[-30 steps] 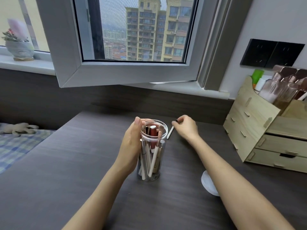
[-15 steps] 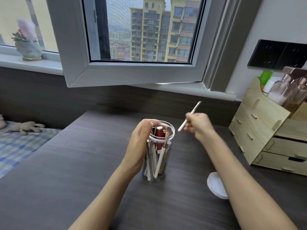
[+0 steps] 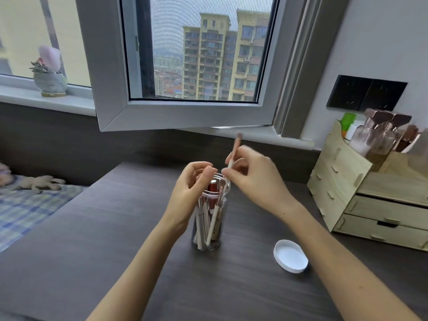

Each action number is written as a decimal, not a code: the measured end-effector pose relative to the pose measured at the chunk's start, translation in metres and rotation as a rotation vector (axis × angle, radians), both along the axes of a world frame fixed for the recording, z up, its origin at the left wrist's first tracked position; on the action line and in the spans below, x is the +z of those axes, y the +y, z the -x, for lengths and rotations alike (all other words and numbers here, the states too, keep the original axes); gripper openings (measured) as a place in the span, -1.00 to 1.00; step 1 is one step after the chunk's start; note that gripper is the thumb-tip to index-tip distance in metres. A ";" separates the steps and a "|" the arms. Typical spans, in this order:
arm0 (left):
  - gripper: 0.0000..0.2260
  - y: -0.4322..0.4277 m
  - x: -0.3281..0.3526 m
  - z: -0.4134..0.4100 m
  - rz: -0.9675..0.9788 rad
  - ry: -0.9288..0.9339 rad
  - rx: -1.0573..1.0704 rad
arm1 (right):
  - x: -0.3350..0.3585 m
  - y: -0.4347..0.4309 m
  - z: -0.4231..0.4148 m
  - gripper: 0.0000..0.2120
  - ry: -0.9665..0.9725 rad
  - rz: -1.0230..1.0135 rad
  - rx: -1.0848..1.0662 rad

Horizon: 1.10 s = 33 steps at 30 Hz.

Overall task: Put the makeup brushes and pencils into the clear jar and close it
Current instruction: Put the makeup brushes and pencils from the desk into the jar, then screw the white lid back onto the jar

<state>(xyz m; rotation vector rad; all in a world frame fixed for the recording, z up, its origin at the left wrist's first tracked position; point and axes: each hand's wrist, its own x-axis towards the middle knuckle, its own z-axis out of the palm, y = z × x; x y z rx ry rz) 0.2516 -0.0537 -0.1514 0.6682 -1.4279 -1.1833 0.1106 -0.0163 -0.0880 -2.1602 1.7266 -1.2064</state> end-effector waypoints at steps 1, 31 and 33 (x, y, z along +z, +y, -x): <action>-0.65 0.001 0.002 0.000 0.000 -0.021 0.005 | -0.003 -0.003 -0.002 -0.91 0.098 -0.010 -0.019; -0.38 0.011 0.000 -0.015 -0.197 -0.204 -0.096 | -0.093 0.061 0.092 -0.34 0.489 -0.769 -0.304; -0.27 0.015 -0.015 -0.020 -0.183 -0.199 -0.154 | -0.095 0.061 0.092 -0.41 0.403 -0.710 -0.271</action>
